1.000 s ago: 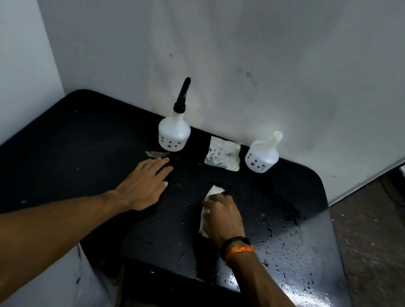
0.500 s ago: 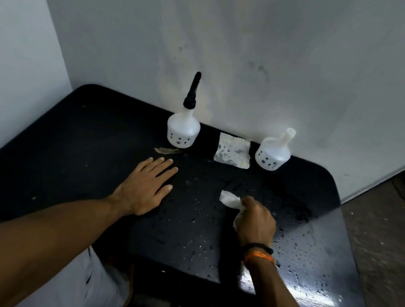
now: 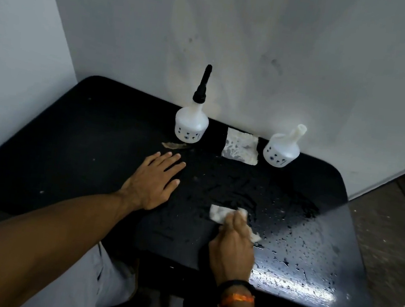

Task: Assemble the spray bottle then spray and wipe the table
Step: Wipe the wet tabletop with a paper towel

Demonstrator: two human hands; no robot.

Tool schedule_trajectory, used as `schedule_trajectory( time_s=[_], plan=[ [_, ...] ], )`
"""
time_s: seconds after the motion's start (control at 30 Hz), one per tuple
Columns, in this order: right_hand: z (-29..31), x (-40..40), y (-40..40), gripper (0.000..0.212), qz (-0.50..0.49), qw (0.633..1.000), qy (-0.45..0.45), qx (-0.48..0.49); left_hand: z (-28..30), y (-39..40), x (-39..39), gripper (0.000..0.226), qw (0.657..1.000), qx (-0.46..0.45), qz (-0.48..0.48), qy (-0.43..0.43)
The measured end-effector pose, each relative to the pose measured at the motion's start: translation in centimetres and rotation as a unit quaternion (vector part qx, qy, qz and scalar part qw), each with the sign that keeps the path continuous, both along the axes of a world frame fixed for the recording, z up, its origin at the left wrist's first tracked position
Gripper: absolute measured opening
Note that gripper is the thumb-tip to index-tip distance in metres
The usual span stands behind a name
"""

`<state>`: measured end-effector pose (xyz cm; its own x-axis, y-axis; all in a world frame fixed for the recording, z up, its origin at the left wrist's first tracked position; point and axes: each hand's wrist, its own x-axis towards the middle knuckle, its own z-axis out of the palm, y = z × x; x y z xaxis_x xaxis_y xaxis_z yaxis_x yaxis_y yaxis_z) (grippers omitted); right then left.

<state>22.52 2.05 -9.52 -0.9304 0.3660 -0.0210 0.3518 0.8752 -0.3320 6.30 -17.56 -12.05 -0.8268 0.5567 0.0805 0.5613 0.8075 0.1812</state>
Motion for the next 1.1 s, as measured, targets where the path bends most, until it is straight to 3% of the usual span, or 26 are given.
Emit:
schedule_trajectory(
  time_s=[0.17, 0.37, 0.5, 0.6, 0.77, 0.93, 1.1],
  plan=[
    [-0.1, -4.0, 3.0, 0.058, -0.050, 0.997, -0.036, 0.039, 0.0, 0.0, 0.0, 0.058, 1.000, 0.003, 0.000, 0.004],
    [0.0, -11.2, 0.2, 0.053, 0.069, 0.996, -0.025, 0.049, -0.2, 0.0, 0.0, 0.055, 1.000, 0.002, 0.004, 0.013],
    [-0.4, -8.6, -5.5, 0.056, 0.201, 0.979, 0.011, 0.014, -0.4, 0.0, -0.3, 0.053, 1.000, 0.004, 0.000, 0.020],
    [-0.8, -2.1, -8.2, 0.056, 0.228, 0.972, 0.044, -0.027, -0.2, 0.0, -0.2, 0.053, 1.000, 0.005, 0.000, 0.021],
    [-1.9, 5.0, -3.9, 0.049, 0.095, 0.994, 0.062, -0.007, 0.3, 0.1, 0.2, 0.053, 1.000, 0.017, 0.007, 0.019],
    [-1.3, 0.1, 0.6, 0.059, -0.050, 0.998, -0.024, 0.015, 0.4, 0.2, 0.2, 0.052, 1.000, 0.022, 0.010, 0.016],
    [-0.9, -4.8, -4.4, 0.059, 0.085, 0.996, -0.021, 0.023, 0.2, 0.2, 0.1, 0.052, 1.000, 0.022, 0.007, 0.020]
  ],
)
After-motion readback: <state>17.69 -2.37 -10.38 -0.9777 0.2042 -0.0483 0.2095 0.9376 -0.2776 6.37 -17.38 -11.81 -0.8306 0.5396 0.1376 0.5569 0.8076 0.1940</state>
